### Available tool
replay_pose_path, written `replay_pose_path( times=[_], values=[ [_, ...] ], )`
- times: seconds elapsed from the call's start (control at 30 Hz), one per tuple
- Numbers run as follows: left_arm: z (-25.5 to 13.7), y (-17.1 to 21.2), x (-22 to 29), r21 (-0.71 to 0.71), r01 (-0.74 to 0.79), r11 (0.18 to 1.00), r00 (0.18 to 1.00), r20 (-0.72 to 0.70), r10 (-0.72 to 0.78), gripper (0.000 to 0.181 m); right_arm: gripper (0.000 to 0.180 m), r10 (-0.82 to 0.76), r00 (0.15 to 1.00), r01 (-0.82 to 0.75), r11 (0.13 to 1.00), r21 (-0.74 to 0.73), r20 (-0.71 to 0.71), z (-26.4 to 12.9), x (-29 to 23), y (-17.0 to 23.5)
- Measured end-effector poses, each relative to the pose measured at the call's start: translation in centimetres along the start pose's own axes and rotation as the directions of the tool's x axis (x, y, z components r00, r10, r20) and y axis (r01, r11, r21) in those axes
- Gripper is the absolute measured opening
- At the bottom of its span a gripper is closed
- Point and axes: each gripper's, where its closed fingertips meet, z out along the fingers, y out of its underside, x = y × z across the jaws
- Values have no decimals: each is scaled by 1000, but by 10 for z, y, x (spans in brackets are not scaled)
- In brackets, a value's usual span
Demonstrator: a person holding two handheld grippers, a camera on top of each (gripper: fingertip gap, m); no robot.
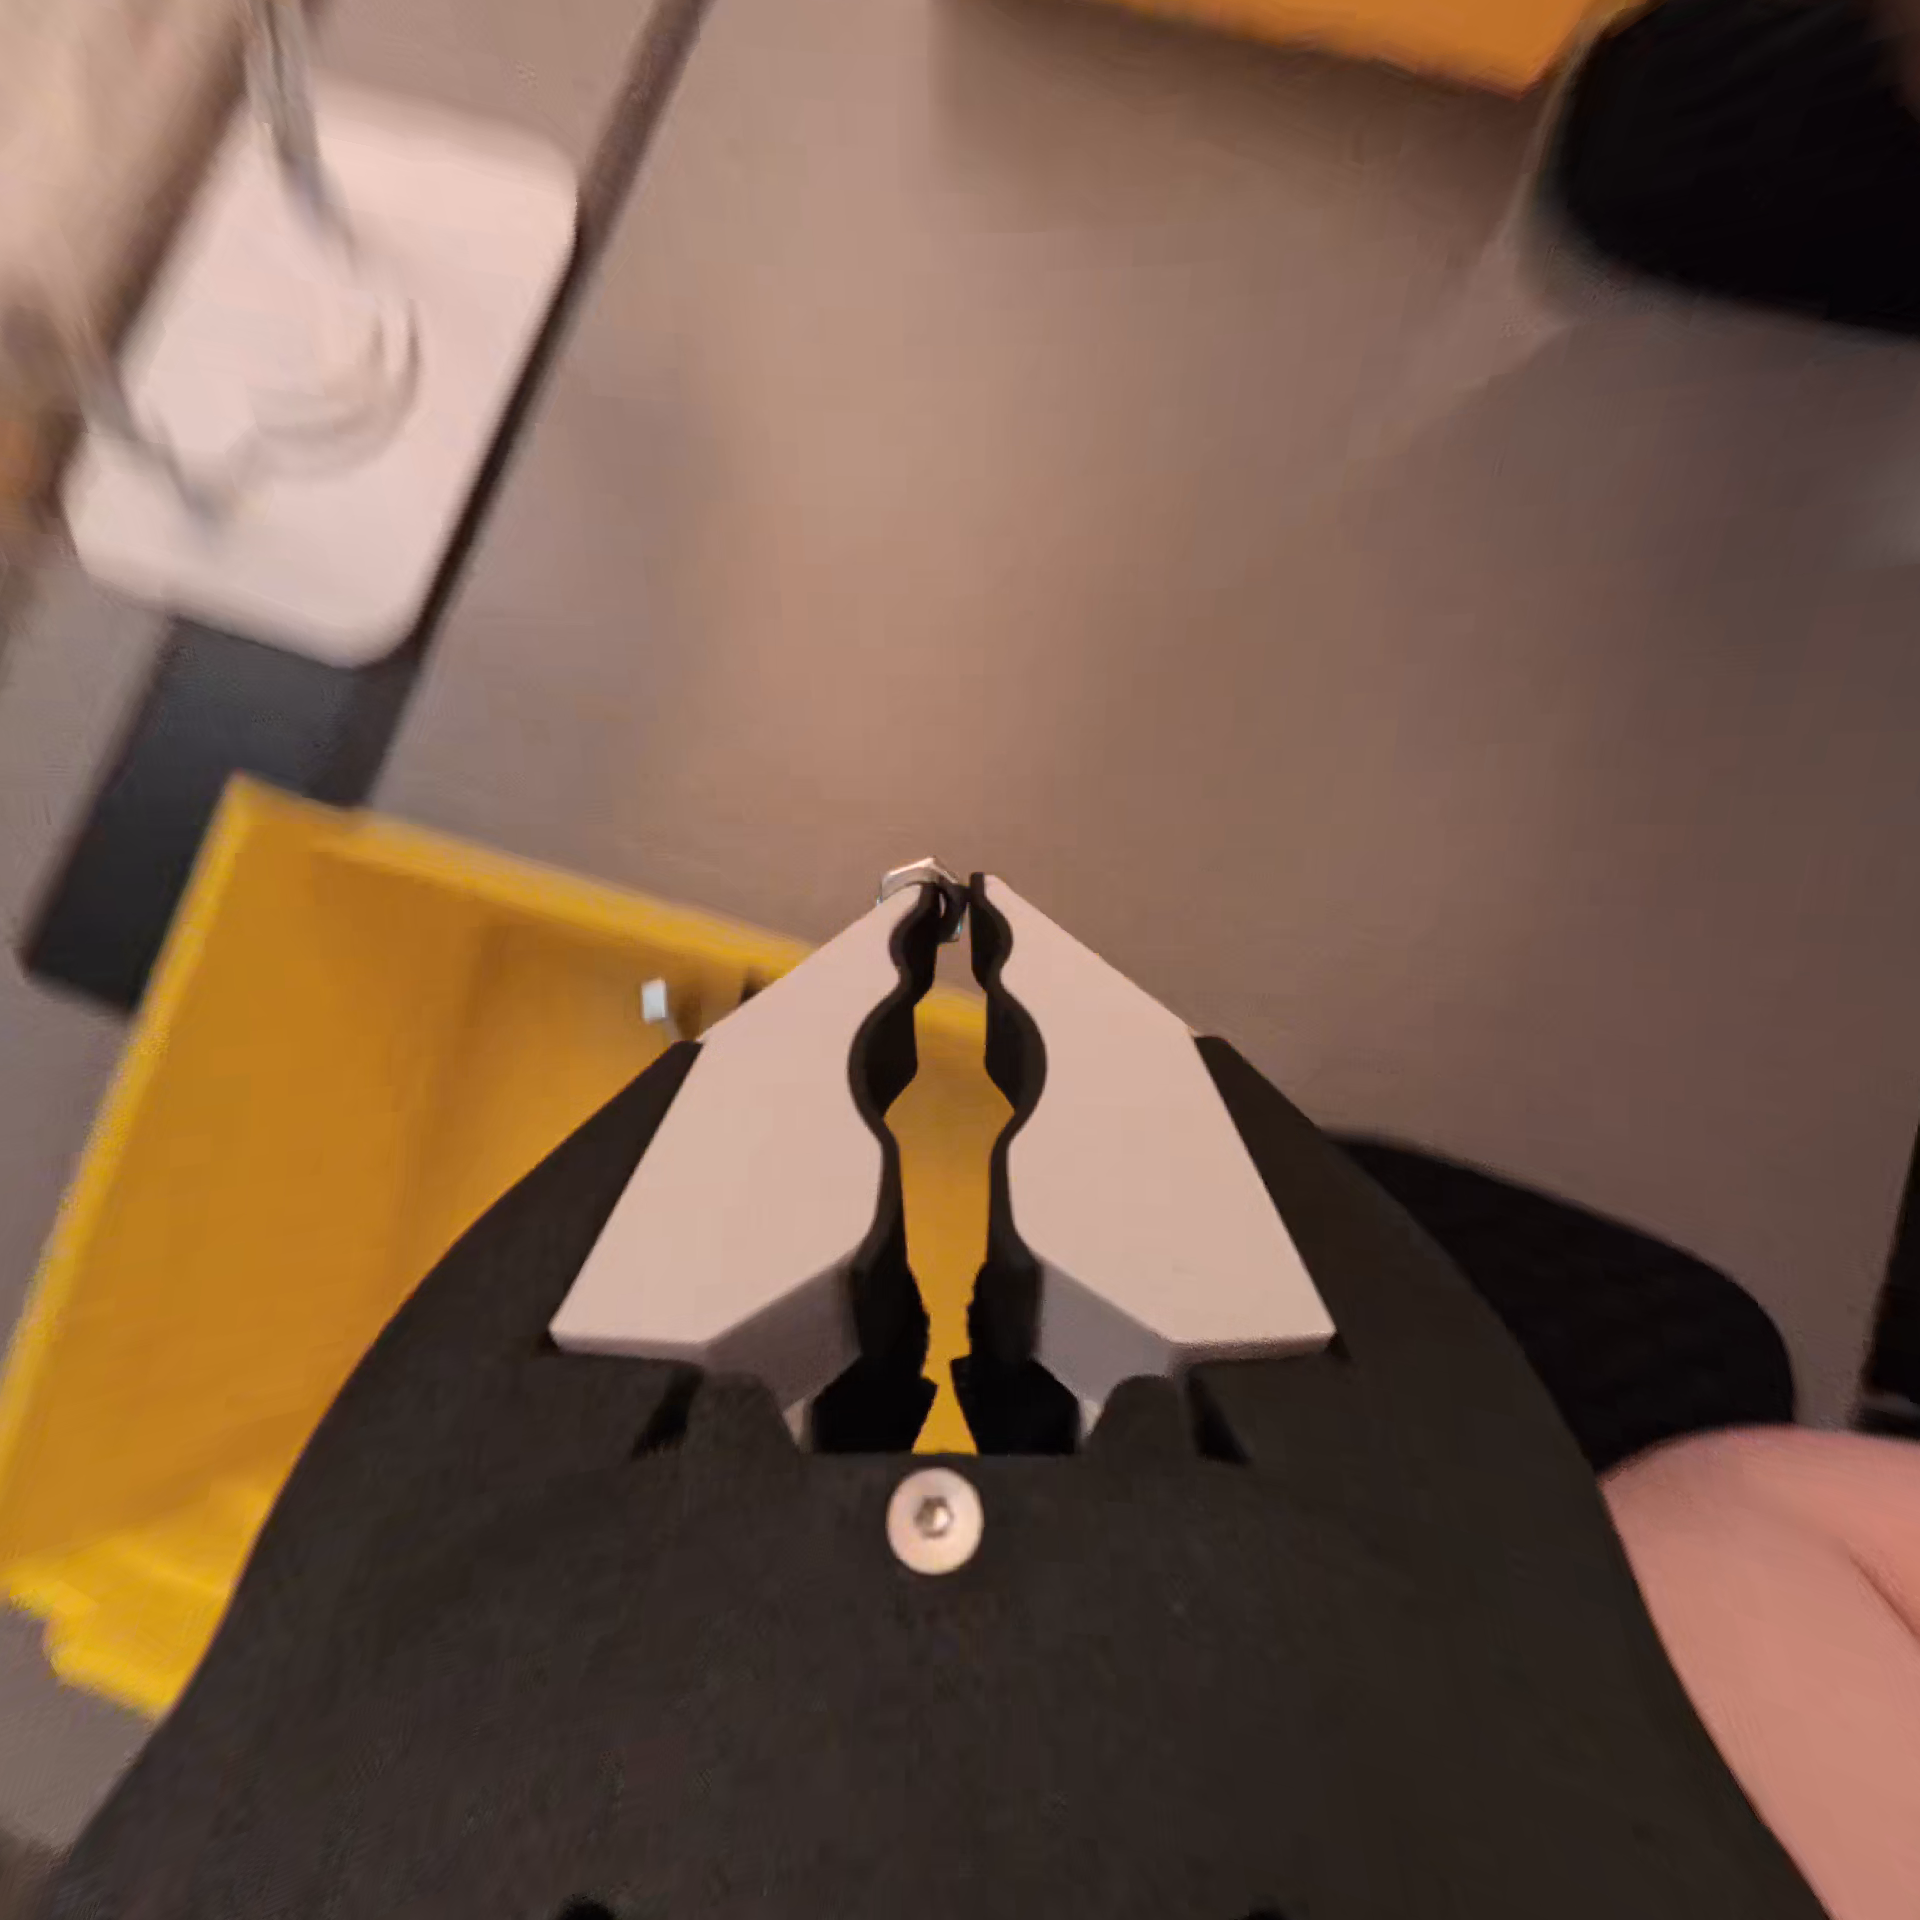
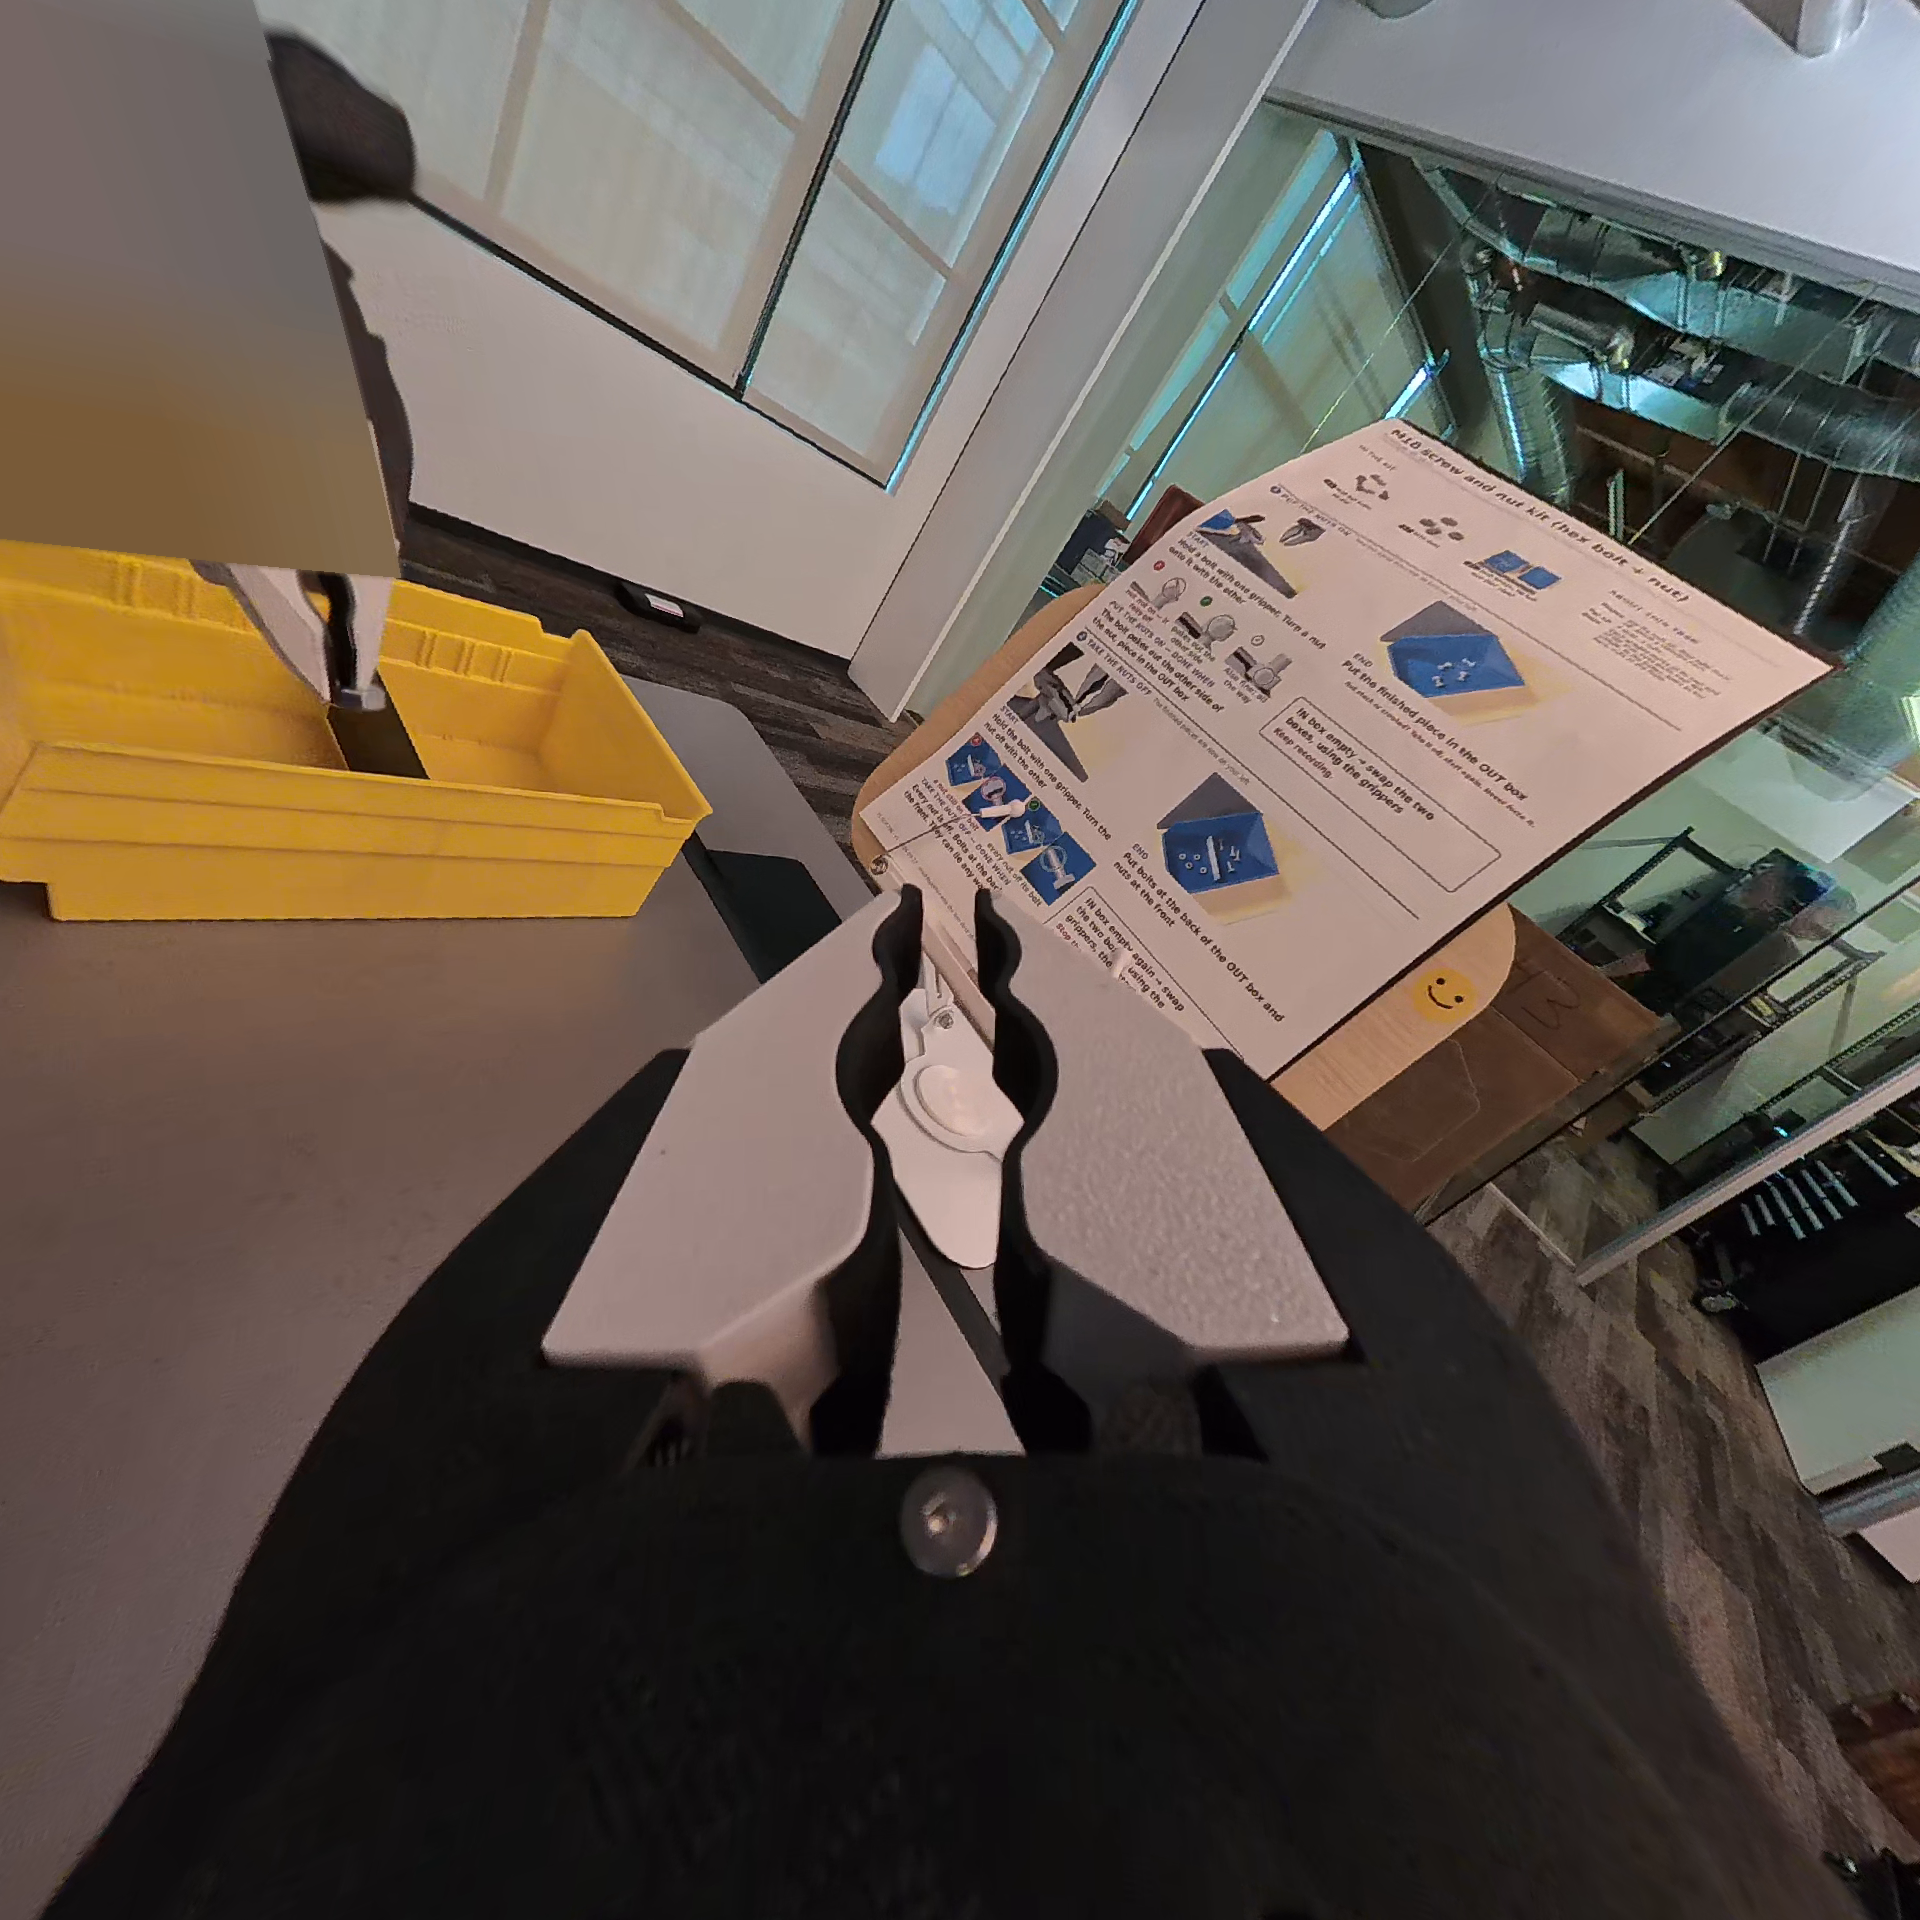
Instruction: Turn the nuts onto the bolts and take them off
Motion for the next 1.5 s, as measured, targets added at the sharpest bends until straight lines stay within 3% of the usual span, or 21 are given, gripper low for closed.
replay_pose_path(
  times=[0.1,0.17,0.3,0.5,0.9,1.3,1.5],
  values=[
    [30,-65,41,119,-236,964,971,-5,238,4,9,-7,1000,7,1000,1,2,0,-1,-1],
    [73,-78,70,70,-321,945,942,-78,326,4,8,-20,1000,20,1000,3,3,-1,-3,-4],
    [141,-89,106,53,-328,943,918,-219,332,4,8,-44,999,44,999,9,2,-5,-4,-8],
    [193,-62,114,-100,-326,940,920,-265,290,4,9,-60,998,60,998,0,-5,-9,-2,-8],
    [208,-39,110,-234,-269,934,936,-293,196,4,10,-68,997,69,995,-70,19,1,-3,13],
    [209,-32,111,-268,-278,922,933,-303,194,4,10,-72,997,73,994,-78,9,0,0,16],
    [209,-46,107,-218,-252,943,949,-248,196,27,10,-95,995,95,992,-82,10,-1,-1,15]
  ],
)
